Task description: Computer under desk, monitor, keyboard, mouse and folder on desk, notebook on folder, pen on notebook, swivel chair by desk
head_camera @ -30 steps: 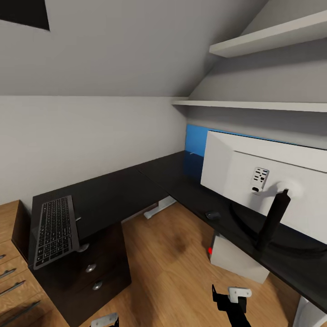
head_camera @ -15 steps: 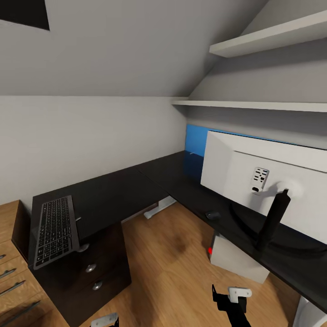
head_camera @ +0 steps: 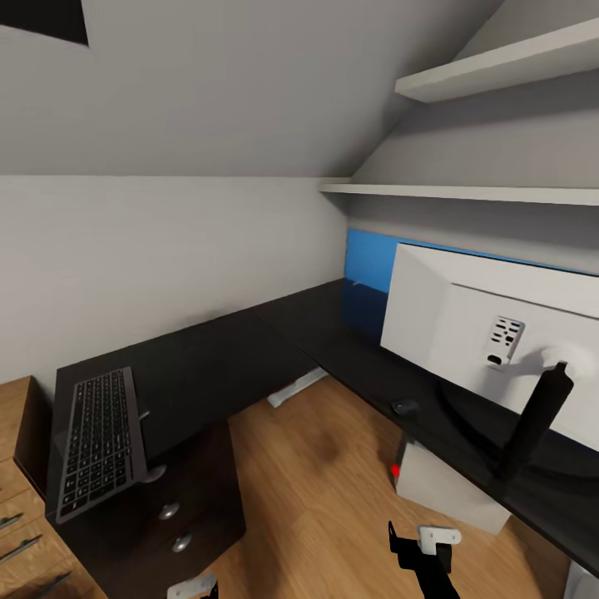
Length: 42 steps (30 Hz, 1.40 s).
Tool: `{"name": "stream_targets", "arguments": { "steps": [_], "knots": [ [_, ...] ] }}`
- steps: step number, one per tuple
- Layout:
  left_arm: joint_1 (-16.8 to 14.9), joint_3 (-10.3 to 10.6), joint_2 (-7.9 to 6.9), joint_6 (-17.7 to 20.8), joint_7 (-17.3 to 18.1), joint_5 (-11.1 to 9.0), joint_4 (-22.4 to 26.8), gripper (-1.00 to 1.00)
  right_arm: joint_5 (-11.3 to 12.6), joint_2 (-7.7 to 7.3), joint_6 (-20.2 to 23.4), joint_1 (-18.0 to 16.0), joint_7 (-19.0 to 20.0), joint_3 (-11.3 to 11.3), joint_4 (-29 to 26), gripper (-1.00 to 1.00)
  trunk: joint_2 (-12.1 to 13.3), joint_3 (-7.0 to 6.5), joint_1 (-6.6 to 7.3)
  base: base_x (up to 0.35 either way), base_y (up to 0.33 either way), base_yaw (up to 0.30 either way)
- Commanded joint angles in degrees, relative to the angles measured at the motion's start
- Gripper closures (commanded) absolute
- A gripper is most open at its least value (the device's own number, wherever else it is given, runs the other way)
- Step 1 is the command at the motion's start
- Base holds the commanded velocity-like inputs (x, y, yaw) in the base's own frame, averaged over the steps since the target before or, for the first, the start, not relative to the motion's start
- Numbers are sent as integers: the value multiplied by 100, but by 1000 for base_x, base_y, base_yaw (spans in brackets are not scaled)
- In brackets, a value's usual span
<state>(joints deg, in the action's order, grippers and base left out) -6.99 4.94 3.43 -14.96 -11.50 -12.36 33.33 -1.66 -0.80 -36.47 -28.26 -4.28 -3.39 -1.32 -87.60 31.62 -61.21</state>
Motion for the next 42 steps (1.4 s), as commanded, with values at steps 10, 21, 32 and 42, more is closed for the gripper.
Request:
{"name": "stream_targets", "arguments": {
  "steps": [10,21,32,42],
  "knots": [
    [-4,58,9,-10,-37,-54,-6,-100,-23,1,-18,-4,-3,-31,1,-100,-3,6,-1,17,11,0],
    [-4,51,14,9,-36,-58,-131,-100,-26,-7,-18,-4,-3,-31,1,-100,-3,6,-1,1,1,0],
    [-4,39,21,-15,-37,-66,-677,-100,-27,-1,-24,-4,-3,-31,5,-100,318,-138,175,0,0,0],
    [-4,-17,-6,-365,35,-145,-1215,-100,-21,-9,-27,-4,-3,-37,9,-100,719,-318,395,0,0,0]
  ]
}}
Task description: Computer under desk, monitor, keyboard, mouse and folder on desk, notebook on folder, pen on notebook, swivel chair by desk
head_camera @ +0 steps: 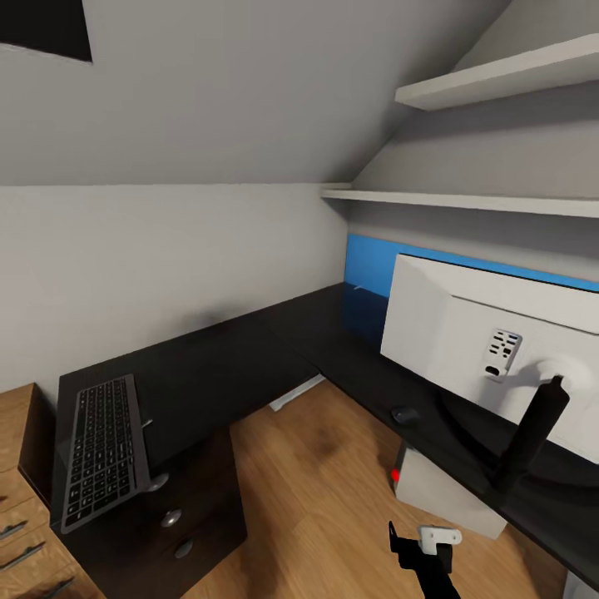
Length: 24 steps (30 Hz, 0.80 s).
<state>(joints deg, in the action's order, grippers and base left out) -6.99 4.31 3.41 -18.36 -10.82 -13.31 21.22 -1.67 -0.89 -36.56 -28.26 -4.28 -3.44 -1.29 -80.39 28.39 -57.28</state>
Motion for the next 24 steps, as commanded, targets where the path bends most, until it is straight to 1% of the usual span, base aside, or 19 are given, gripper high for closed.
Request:
{"name": "stream_targets", "arguments": {
  "steps": [1,5,10,12,13,16,18,22,23,24],
  "knots": [
    [-4,44,-4,-65,3,-65,-53,-100,-17,-1,-18,-4,-2,-32,5,-100,38,-13,23,0,0,0],
    [-4,44,-7,-162,206,-132,-205,-100,-12,-5,-18,-4,-2,-33,5,-100,199,-85,111,0,0,0],
    [-4,38,-34,-207,443,-242,-283,-100,-10,-1,-19,-4,-2,-33,5,-100,399,-174,221,0,0,0],
    [-4,37,-69,-217,496,-277,-296,-100,-10,0,-19,-4,-2,-33,5,-100,480,-210,265,0,0,0],
    [-4,36,-117,-224,536,-301,-305,-100,-9,-1,-19,-4,-2,-33,5,-100,520,-228,287,0,0,0],
    [-4,34,-191,-235,618,-319,-313,-100,-9,-1,-18,-4,-2,-33,5,-100,640,-282,352,0,0,0],
    [-4,30,-234,-241,784,-333,-317,-100,-9,-4,-19,-4,-2,-33,5,-100,720,-318,396,0,0,0],
    [-4,25,-274,-242,1147,-344,-319,-100,-9,-6,-19,-4,-2,-33,5,-100,720,-318,396,0,0,0],
    [-4,22,-295,-241,1309,-349,-323,-100,-9,-3,-18,-4,-2,-33,5,-100,720,-318,396,0,0,0],
    [-4,21,-302,-240,1369,-350,-326,-100,-9,-2,-18,-4,-2,-33,5,-100,720,-318,396,0,0,0]
  ]
}}
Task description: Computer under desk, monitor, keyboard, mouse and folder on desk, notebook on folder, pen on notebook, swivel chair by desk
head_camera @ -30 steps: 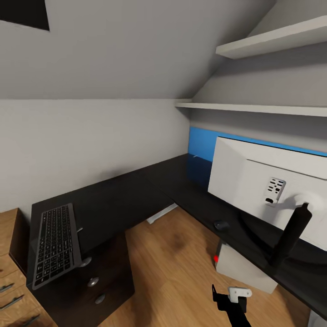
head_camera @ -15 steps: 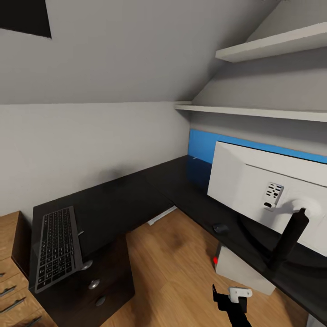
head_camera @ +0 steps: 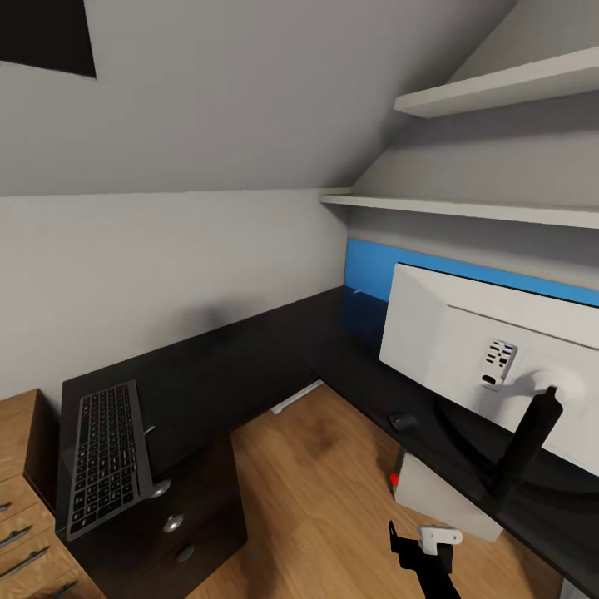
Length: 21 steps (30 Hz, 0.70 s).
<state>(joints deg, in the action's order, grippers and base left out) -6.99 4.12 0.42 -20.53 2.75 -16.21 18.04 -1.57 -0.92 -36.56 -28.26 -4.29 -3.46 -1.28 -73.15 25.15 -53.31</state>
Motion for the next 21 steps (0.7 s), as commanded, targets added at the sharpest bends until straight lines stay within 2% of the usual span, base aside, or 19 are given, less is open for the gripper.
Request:
{"name": "stream_targets", "arguments": {
  "steps": [1,7,12,21],
  "knots": [
    [-4,39,-10,-24,60,-60,-15,-100,-18,0,-18,-4,-2,-32,5,-100,-3,6,0,0,0,0],
    [-4,6,-35,-22,212,-66,-71,-100,-18,-4,-18,-4,-2,-32,5,-100,-3,6,0,0,0,0],
    [-4,-87,-35,-22,247,-61,-85,-100,-18,-4,-18,-4,-2,-32,3,-100,-3,6,0,0,0,0],
    [-4,-136,-34,-22,260,-58,-89,-100,-18,-2,-16,-4,-8,-32,3,-100,-3,6,0,0,0,0]
  ]
}}
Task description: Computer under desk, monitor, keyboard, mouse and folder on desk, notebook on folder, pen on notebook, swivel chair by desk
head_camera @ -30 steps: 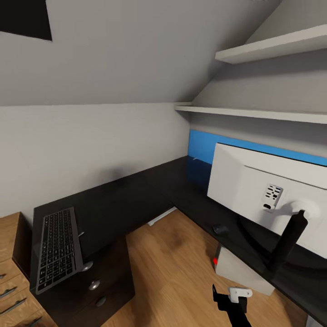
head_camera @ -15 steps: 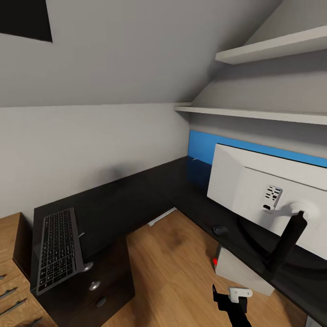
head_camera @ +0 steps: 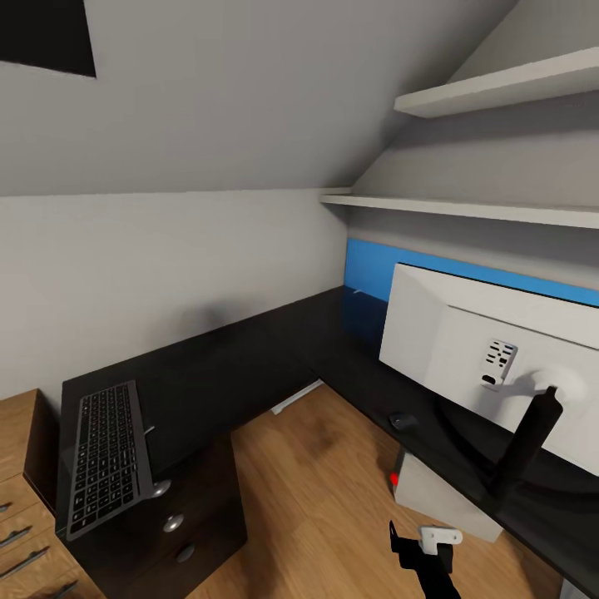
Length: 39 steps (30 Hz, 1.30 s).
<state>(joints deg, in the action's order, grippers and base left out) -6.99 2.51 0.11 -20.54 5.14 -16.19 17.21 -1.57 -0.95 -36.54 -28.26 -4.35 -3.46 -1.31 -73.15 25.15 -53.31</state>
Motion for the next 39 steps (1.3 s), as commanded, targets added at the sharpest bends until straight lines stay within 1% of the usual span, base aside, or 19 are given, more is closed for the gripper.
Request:
{"name": "stream_targets", "arguments": {
  "steps": [1,8,18,21,24,30,32,35,39],
  "knots": [
    [-4,24,-2,-22,22,-60,-7,-100,-18,0,-19,-4,-3,-32,6,-100,-3,6,0,0,0,0],
    [-4,2,-2,-21,16,-60,-7,-100,-15,5,-7,-4,-4,-31,7,-100,-3,6,0,0,0,0],
    [-4,-132,-2,-20,14,-61,-7,-100,22,23,74,-4,-20,-46,-27,-100,-3,6,0,0,0,0],
    [-4,-159,-2,-20,14,-60,-7,-100,28,27,193,-8,-21,-44,-81,-100,-3,6,0,0,0,0],
    [-4,-179,-2,-20,14,-60,-4,-100,31,32,541,-11,-18,-46,-240,-100,-3,6,0,0,0,0],
    [-4,-206,-9,-20,14,-60,-5,-100,34,103,1678,-12,3,-50,-891,-100,-3,6,0,0,0,0],
    [-4,-209,-10,-20,14,-60,-6,-100,34,135,1987,-13,7,-53,-1126,-100,-3,6,0,0,0,0],
    [-4,-217,-10,-20,14,-62,-7,-100,34,189,2283,-13,5,-55,-1438,-100,-3,6,0,0,0,0],
    [-4,-234,-11,-20,14,-61,-7,-100,34,277,2471,-13,-2,-57,-1793,-100,-3,6,0,0,0,0]
  ]
}}
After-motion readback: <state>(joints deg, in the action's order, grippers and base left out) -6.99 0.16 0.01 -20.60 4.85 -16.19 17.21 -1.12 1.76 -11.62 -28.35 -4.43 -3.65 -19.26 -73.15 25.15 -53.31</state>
